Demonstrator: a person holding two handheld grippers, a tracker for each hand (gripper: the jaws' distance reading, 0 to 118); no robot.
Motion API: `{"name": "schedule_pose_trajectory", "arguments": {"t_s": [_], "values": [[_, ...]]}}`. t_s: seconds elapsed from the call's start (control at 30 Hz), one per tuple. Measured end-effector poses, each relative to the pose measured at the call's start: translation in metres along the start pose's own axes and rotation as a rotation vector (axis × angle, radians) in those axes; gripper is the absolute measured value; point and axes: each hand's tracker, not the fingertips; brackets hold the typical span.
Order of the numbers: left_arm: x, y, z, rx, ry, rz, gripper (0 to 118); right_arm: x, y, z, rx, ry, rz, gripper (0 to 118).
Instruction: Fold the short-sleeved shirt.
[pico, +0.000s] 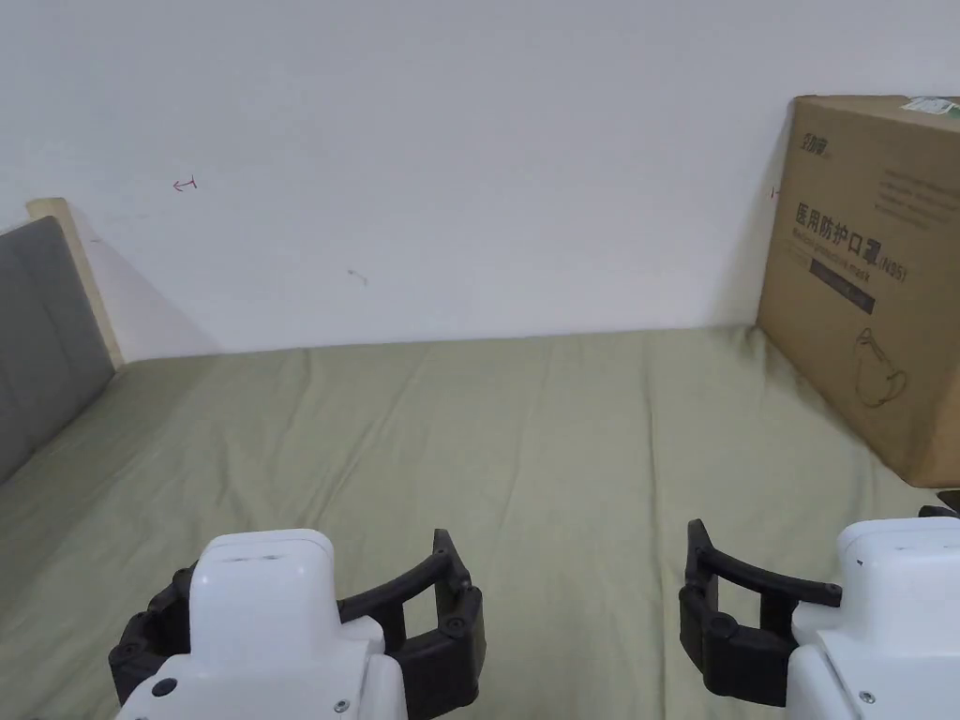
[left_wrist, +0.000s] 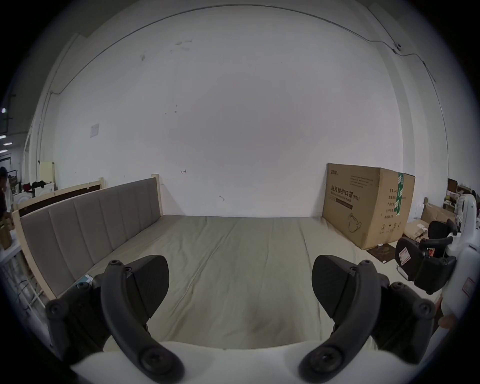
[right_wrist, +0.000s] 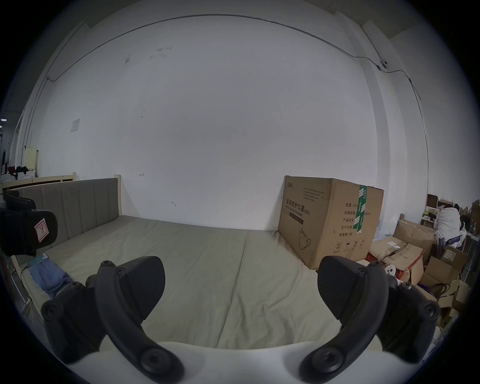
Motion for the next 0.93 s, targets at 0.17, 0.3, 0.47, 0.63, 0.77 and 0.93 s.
{"name": "schedule_pose_trajectory", "arguments": {"t_s": [0.17,0.3,0.47,0.63,0.77,0.93], "values": [[-0.002,0.001,0.001,-0.007,-0.031,0.012,113,0.001,-0.003,-0.002,-0.017,-0.005,-0.006,116],[0.006,0.002,0.001,-0.010,-0.020,-0.035,113,0.000,-0.004,-0.003,-0.020,-0.004,-0.004,116],[0.000,0.006,-0.004,-0.051,-0.067,0.022,113,-0.001,-0.004,-0.003,-0.021,-0.009,0.005,116],[0.005,0.002,-0.007,-0.052,-0.042,-0.020,113,0.000,-0.005,-0.005,-0.031,-0.009,0.003,116],[0.006,-0.002,-0.008,-0.045,-0.046,-0.029,113,-0.001,-0.006,-0.006,-0.034,-0.006,0.003,116],[0.006,-0.002,-0.009,-0.034,-0.041,-0.051,113,-0.002,-0.006,-0.007,-0.034,-0.006,0.017,116]]}}
